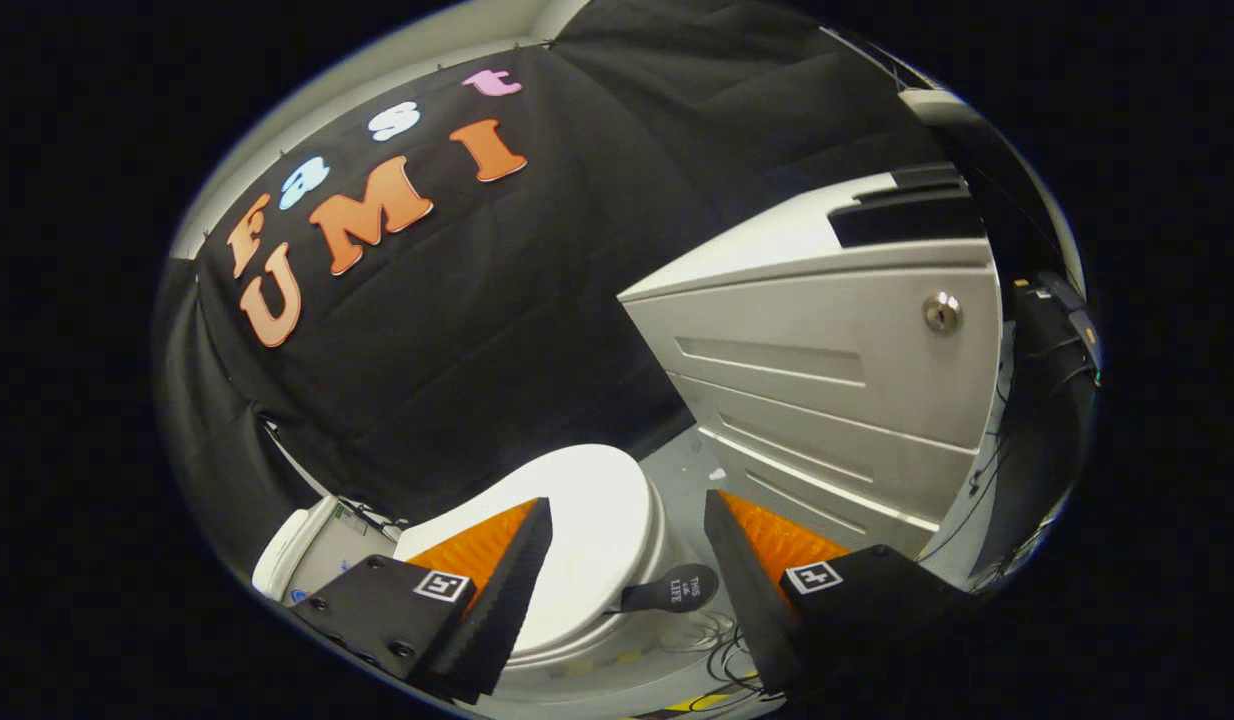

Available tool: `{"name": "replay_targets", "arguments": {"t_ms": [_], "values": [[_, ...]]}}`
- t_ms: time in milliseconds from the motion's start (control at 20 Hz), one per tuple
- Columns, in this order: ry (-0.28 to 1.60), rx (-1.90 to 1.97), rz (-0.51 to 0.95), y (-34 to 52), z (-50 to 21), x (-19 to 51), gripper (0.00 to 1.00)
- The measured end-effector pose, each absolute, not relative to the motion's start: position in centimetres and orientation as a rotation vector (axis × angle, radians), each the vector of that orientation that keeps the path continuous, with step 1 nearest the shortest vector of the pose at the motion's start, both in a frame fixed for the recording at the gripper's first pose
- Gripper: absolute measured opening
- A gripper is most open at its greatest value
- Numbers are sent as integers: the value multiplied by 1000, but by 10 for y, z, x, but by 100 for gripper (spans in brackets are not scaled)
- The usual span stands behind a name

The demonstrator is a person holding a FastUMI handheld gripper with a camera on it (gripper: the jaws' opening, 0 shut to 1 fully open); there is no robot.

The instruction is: Open the toilet lid.

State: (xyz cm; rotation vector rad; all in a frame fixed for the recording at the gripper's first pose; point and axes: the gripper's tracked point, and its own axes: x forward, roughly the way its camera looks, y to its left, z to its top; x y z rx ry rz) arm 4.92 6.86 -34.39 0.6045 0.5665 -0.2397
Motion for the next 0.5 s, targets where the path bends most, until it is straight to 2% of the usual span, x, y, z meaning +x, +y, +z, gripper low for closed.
{"name": "replay_targets", "arguments": {"t_ms": [200,500], "values": [[646,717,-283,63,-371,42,98],[656,851,-312,48,-383,45,96]]}}
